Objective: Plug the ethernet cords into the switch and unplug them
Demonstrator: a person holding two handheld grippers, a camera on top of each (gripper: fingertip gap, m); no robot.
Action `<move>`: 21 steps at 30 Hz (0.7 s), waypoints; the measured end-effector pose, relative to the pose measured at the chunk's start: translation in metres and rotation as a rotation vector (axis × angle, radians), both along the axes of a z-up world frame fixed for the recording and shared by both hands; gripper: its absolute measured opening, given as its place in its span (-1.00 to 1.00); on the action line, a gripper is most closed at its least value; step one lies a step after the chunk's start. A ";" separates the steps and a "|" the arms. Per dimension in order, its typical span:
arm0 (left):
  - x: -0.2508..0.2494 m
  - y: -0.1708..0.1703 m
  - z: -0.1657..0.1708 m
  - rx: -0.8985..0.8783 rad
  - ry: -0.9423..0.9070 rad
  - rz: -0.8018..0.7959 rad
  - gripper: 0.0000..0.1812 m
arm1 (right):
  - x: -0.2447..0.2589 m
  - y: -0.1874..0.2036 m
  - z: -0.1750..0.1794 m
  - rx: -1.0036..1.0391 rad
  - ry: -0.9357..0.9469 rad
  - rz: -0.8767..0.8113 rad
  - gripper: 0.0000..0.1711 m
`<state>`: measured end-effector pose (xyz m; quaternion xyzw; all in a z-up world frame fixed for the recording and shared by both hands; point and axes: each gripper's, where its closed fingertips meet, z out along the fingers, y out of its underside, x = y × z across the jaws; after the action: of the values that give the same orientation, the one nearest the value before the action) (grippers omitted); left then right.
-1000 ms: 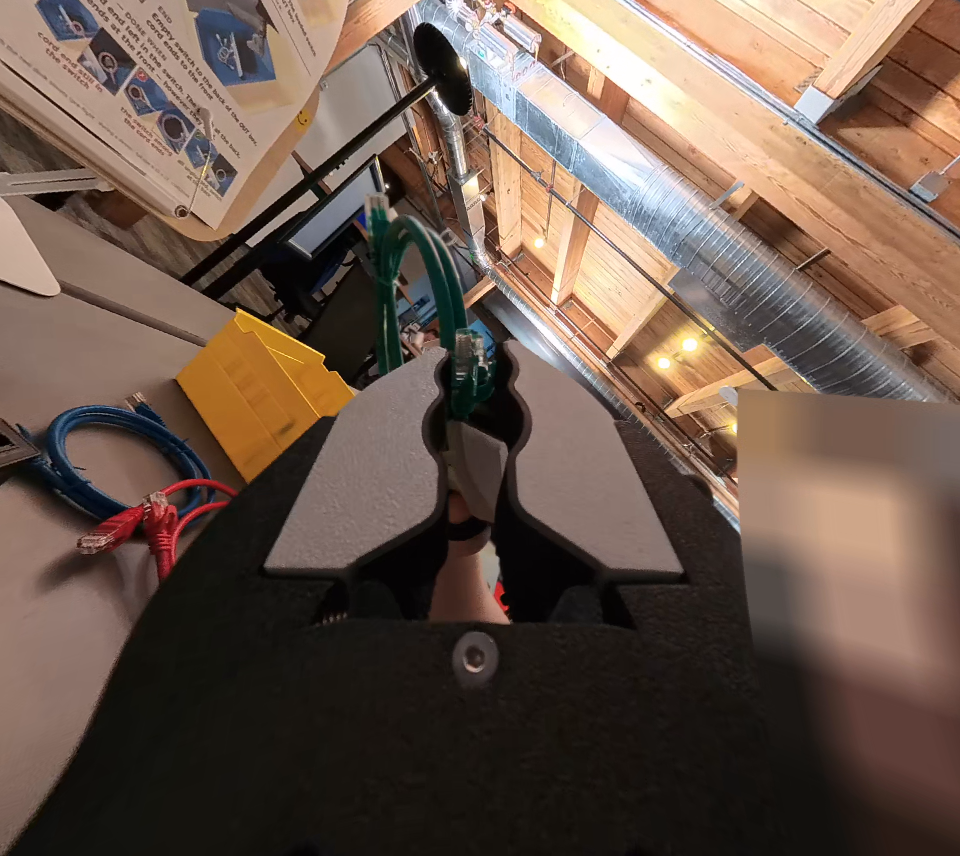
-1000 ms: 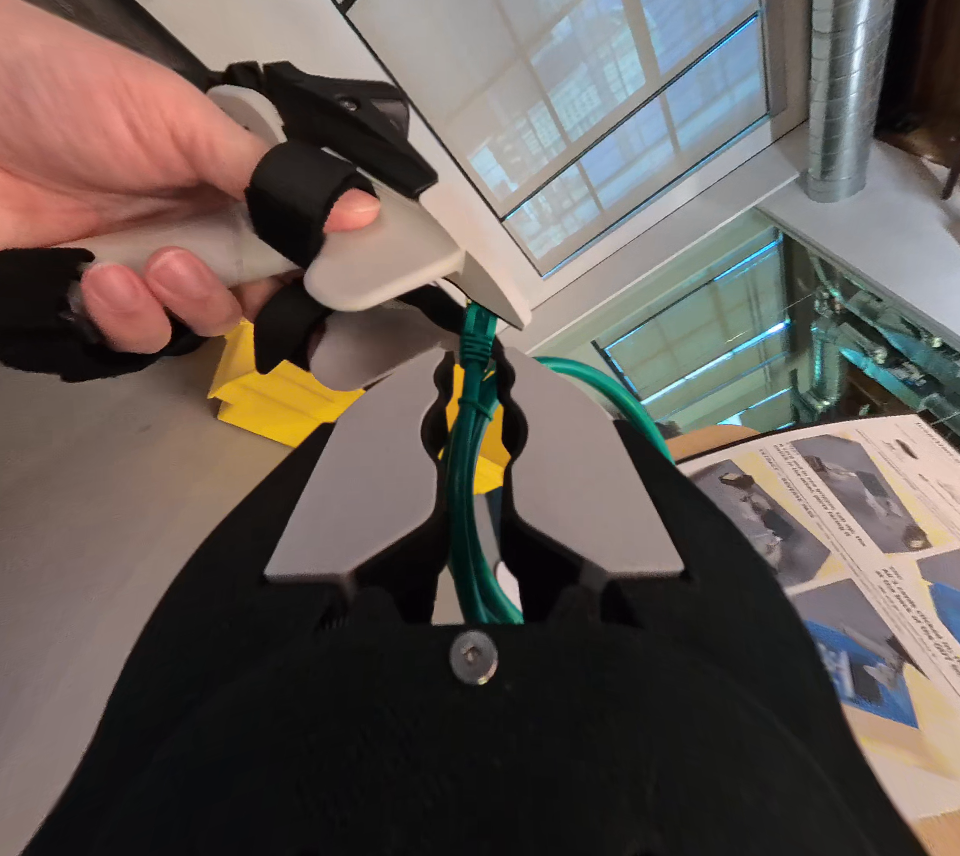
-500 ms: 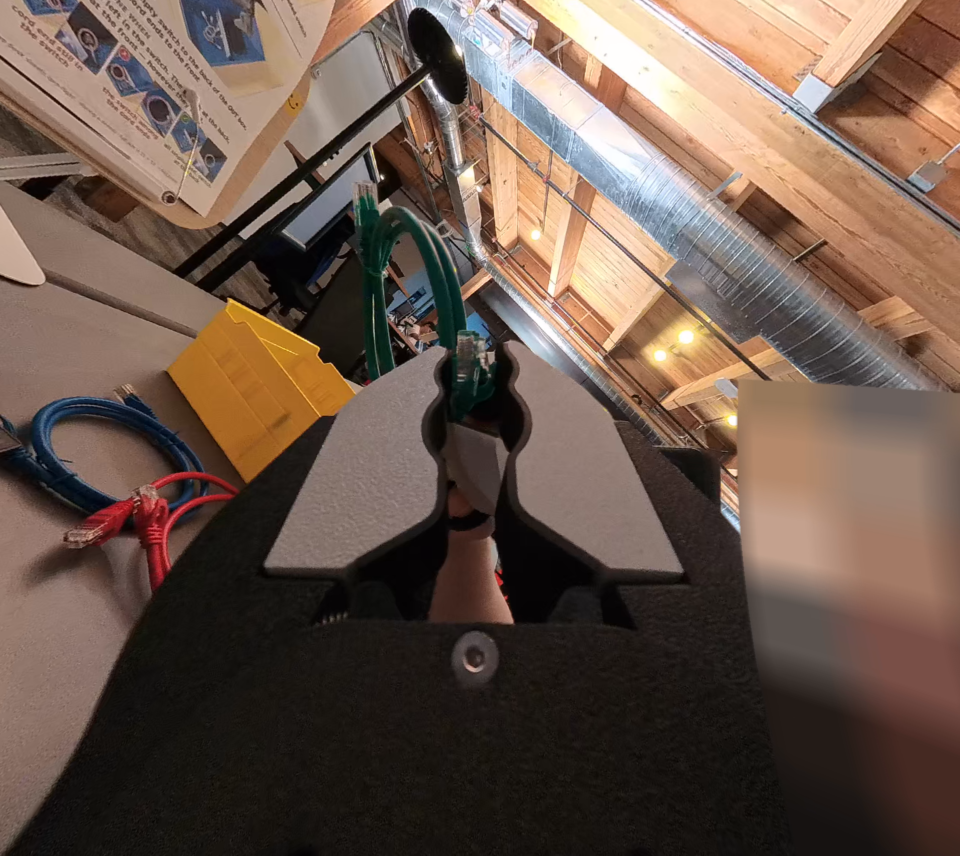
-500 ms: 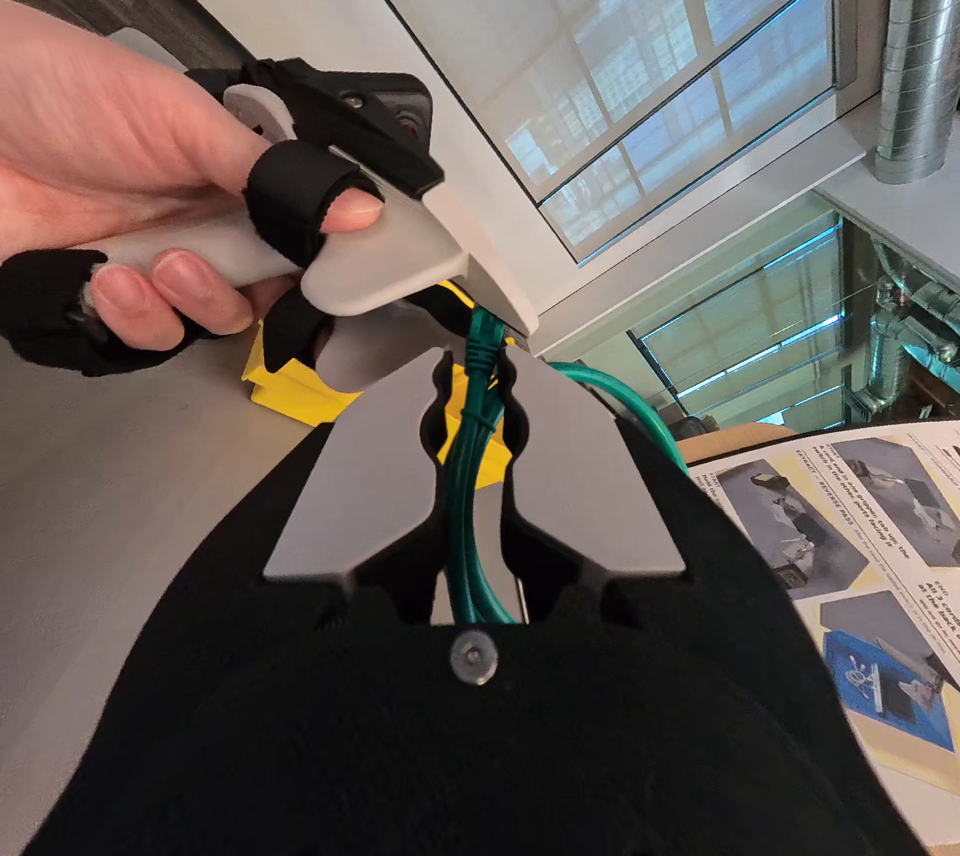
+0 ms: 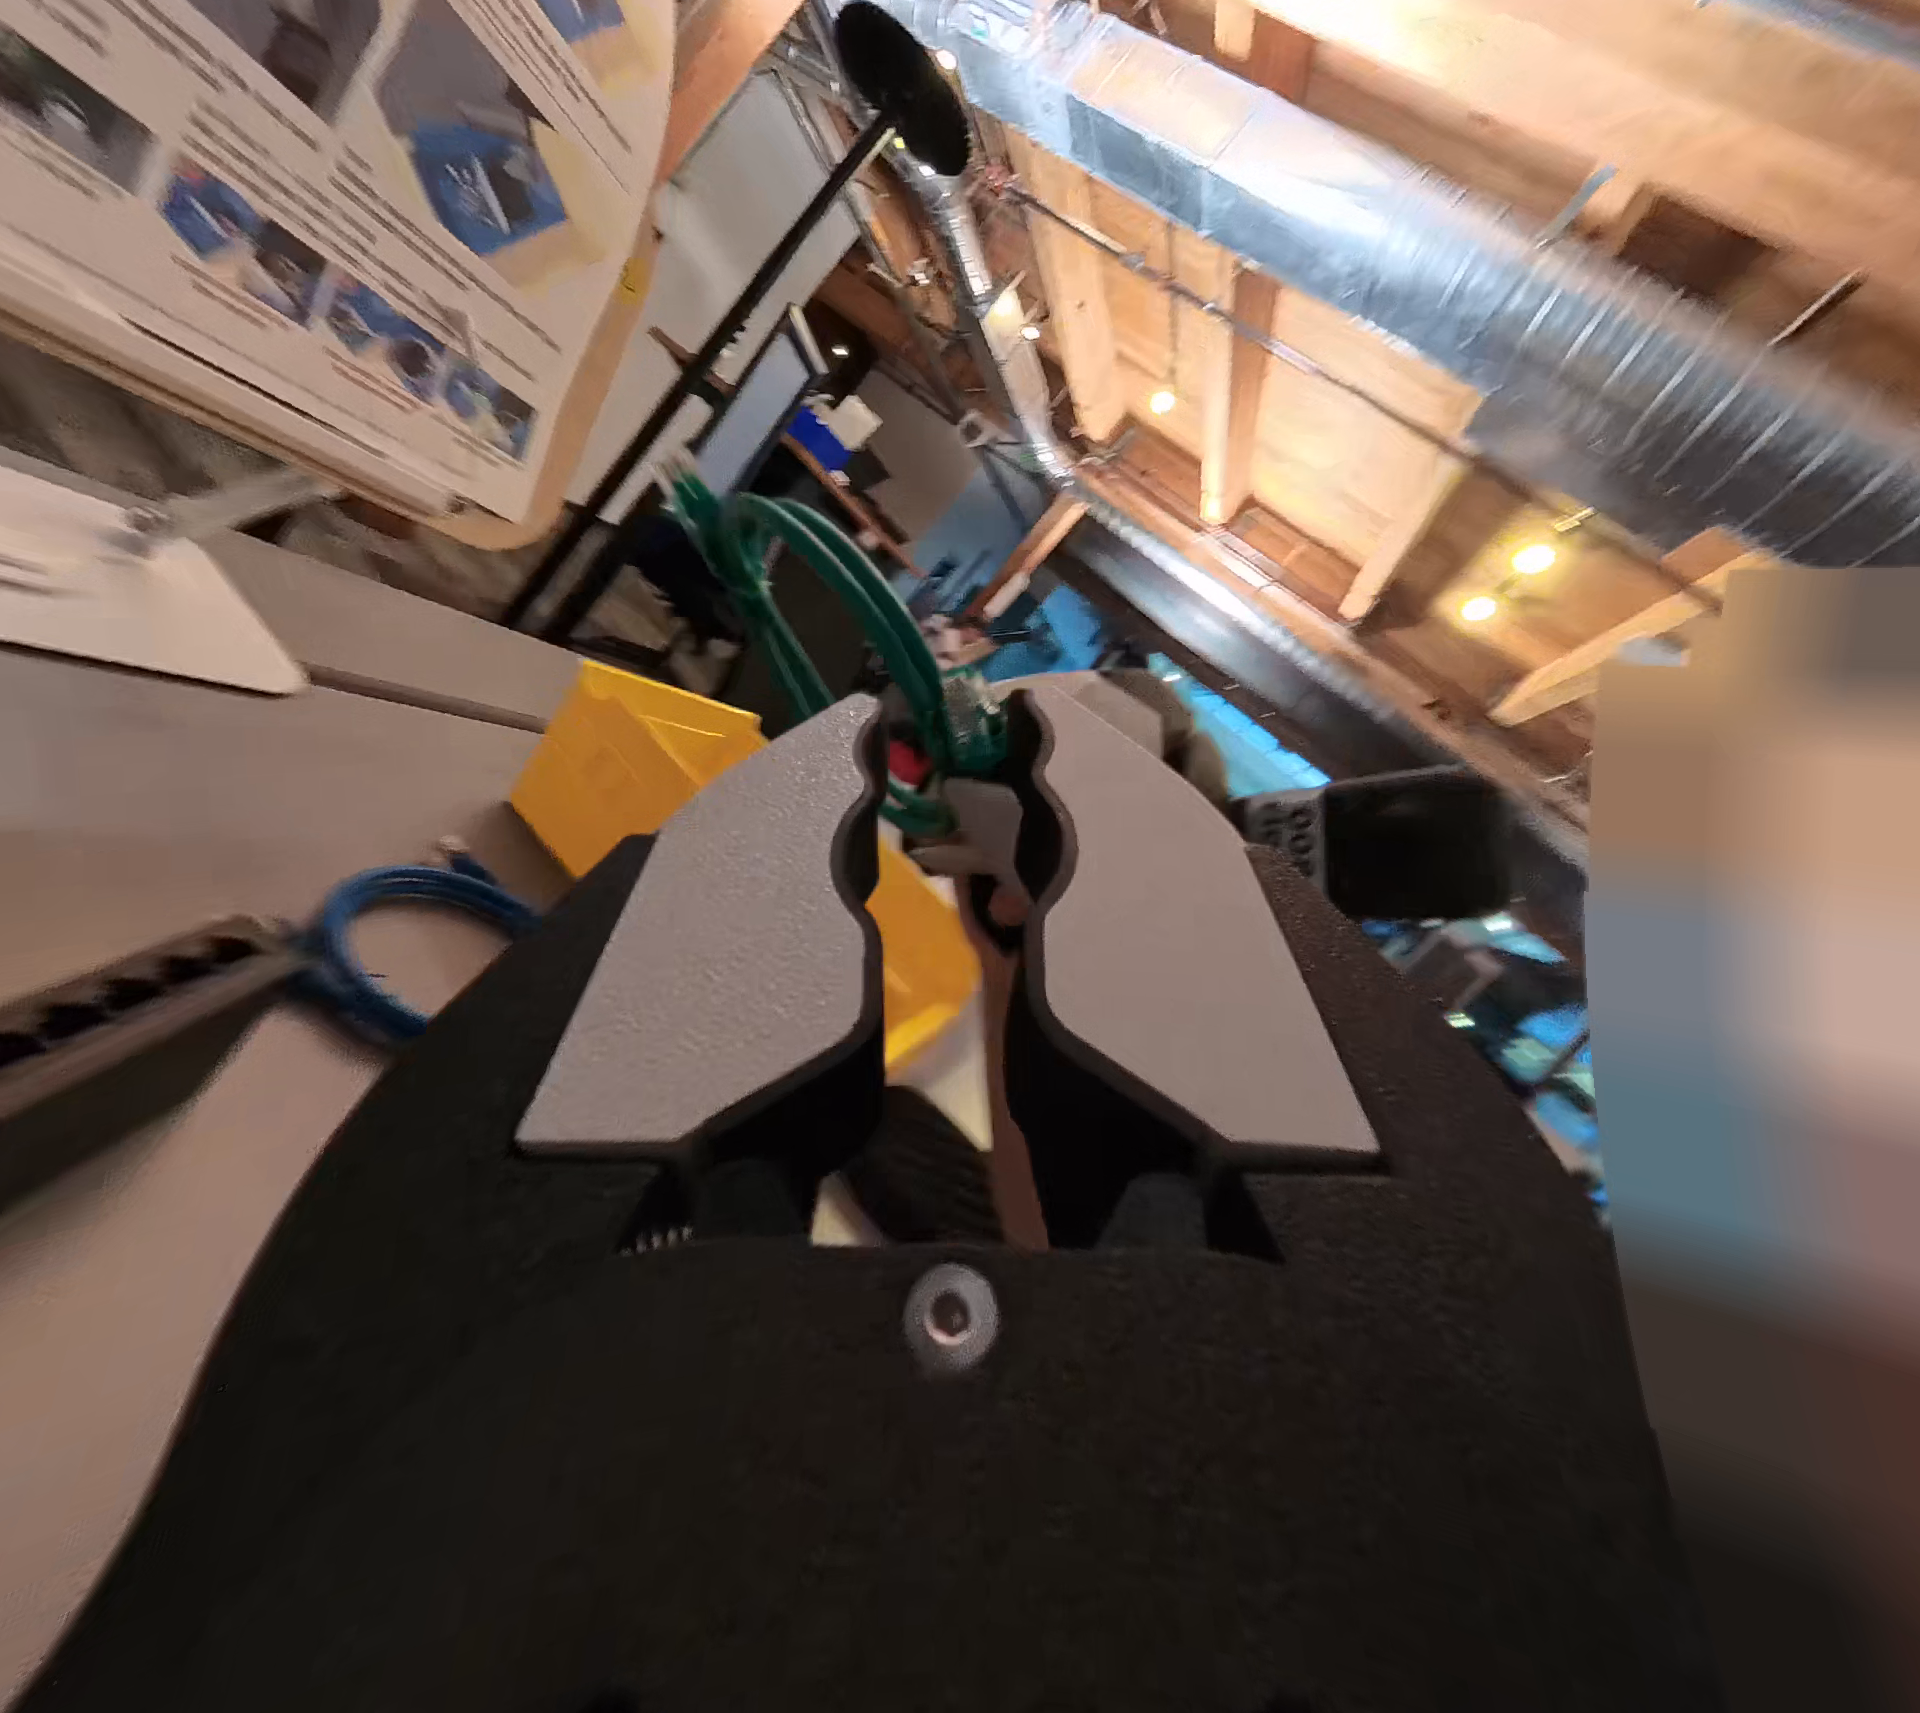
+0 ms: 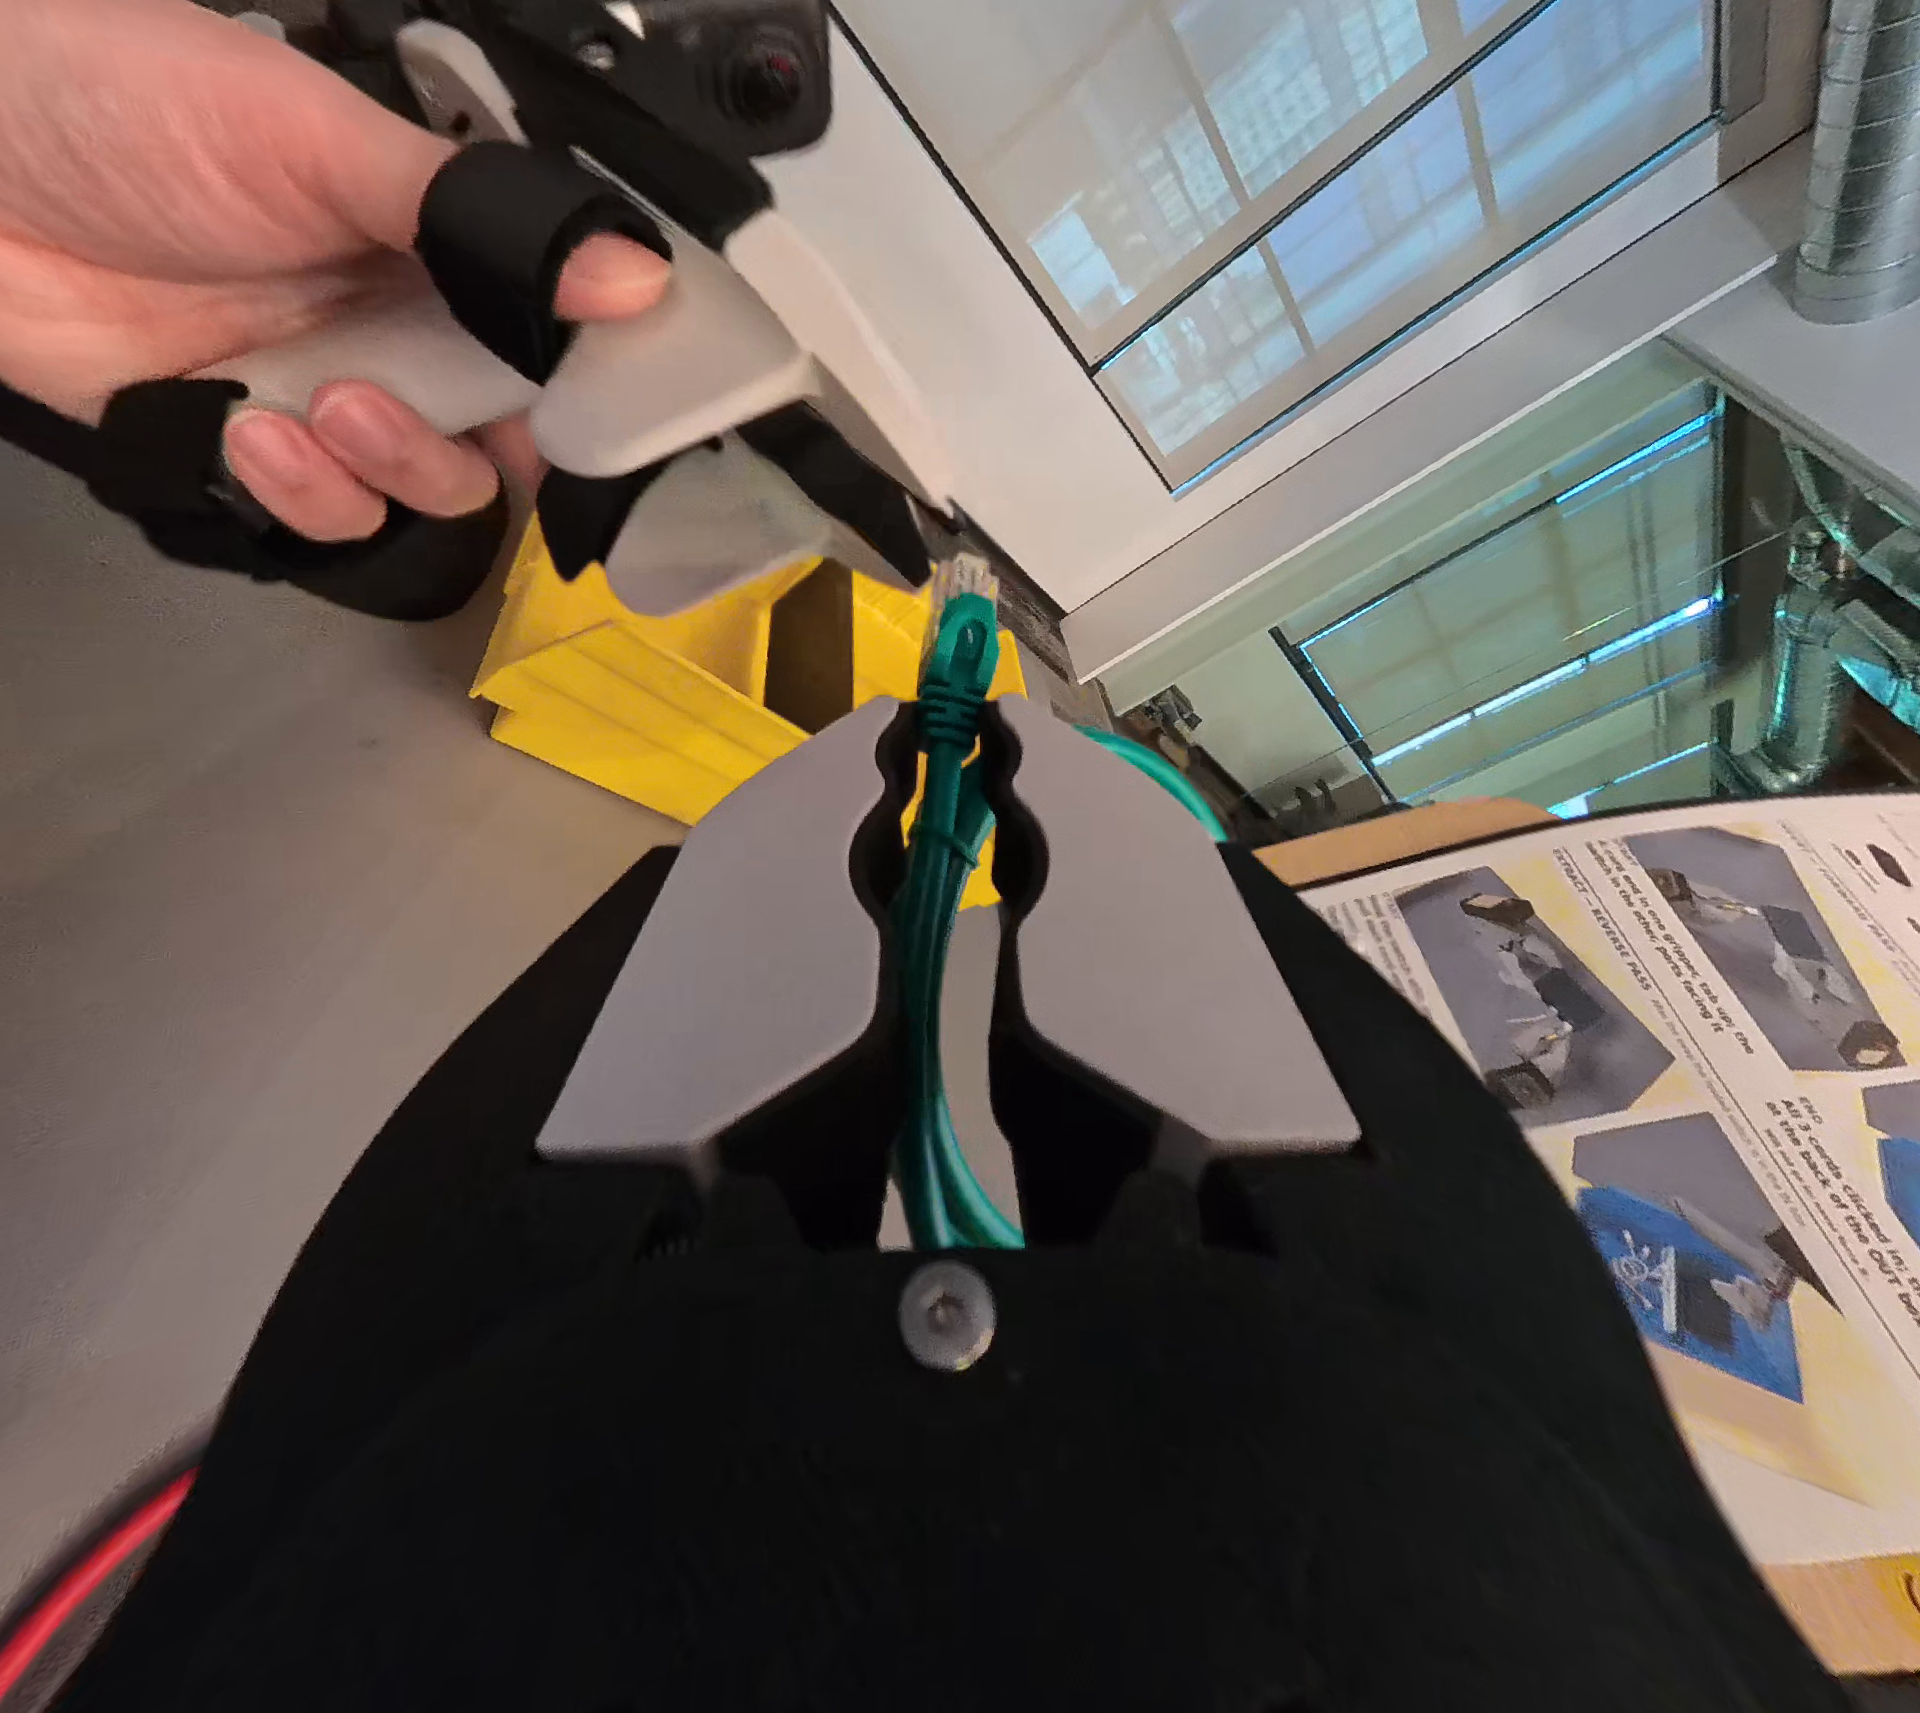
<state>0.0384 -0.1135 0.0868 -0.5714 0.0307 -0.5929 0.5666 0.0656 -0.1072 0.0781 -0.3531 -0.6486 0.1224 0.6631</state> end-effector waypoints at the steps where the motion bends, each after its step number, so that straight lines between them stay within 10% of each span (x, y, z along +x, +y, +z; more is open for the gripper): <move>1: -0.004 0.000 -0.001 0.021 0.046 0.036 -0.75 | 0.004 0.003 0.002 -0.005 -0.001 -0.006 -0.85; 8: 0.005 0.002 -0.048 0.093 0.561 0.151 -0.76 | 0.037 0.020 0.019 -0.054 0.005 -0.031 -0.85; 17: -0.003 0.049 -0.149 0.022 1.243 0.390 -0.28 | 0.075 0.029 0.048 -0.083 0.101 -0.046 -0.85; 21: 0.002 0.063 -0.170 -0.041 1.285 0.445 -0.22 | 0.077 0.028 0.048 -0.074 0.094 -0.046 -0.85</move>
<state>0.0402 -0.0509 -0.0832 -0.8136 0.2315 -0.0053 0.5333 0.1430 -0.0793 0.1263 -0.3861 -0.6034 0.1475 0.6819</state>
